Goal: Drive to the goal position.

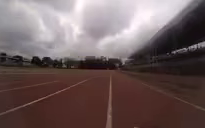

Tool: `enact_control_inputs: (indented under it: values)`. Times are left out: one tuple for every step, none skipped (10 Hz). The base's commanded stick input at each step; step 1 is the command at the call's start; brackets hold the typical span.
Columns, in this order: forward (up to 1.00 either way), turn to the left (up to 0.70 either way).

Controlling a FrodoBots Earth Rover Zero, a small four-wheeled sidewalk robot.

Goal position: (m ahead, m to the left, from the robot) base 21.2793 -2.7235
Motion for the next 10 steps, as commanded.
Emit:
enact_control_inputs:
  values:
    - [0.70, -0.20]
    - [0.70, -0.35]
    - [0.70, -0.35]
    - [0.70, -0.35]
    - [0.70, -0.35]
    - [0.70, -0.35]
    - [0.70, -0.35]
    - [0.70, -0.35]
    - [0.70, -0.35]
    - [0.70, -0.35]
